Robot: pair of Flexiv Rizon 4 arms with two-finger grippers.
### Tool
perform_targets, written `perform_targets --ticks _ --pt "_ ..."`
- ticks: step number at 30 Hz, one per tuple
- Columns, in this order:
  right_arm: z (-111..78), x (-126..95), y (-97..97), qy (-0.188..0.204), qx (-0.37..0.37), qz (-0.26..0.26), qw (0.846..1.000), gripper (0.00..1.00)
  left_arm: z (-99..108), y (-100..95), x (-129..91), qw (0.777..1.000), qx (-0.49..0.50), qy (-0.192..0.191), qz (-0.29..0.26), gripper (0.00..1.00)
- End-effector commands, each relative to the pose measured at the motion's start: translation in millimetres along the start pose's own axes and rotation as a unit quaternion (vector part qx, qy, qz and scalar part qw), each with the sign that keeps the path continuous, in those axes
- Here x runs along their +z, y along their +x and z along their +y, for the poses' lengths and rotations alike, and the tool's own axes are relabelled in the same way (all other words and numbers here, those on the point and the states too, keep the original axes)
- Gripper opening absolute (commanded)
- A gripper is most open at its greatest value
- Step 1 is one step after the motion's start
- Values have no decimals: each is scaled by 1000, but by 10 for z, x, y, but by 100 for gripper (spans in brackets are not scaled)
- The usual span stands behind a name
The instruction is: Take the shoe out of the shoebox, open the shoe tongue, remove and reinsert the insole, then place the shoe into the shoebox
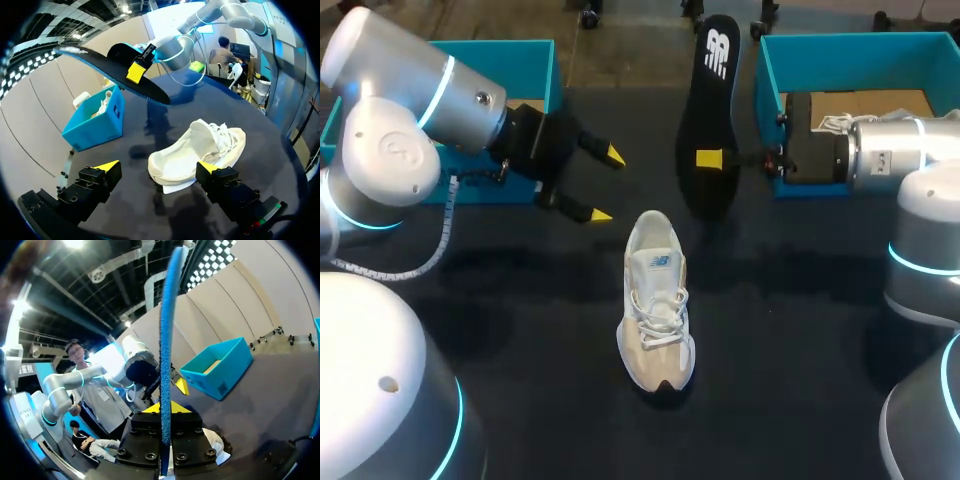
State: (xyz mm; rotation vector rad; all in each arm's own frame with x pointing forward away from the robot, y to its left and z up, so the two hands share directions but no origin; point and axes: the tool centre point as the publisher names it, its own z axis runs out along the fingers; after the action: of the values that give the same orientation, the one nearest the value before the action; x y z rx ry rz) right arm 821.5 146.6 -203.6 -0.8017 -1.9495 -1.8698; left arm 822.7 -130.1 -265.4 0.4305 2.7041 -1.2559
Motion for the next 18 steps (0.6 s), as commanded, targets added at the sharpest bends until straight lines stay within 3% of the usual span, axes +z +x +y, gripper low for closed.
perform_targets --ticks 1,18 --pt "-51 34 -142 0 -6 15 1000 0 56 66 127 1000 -13 5 4 100" --pt "-194 272 -364 -25 -30 59 997 0 414 431 446 996 -57 -40 63 100"
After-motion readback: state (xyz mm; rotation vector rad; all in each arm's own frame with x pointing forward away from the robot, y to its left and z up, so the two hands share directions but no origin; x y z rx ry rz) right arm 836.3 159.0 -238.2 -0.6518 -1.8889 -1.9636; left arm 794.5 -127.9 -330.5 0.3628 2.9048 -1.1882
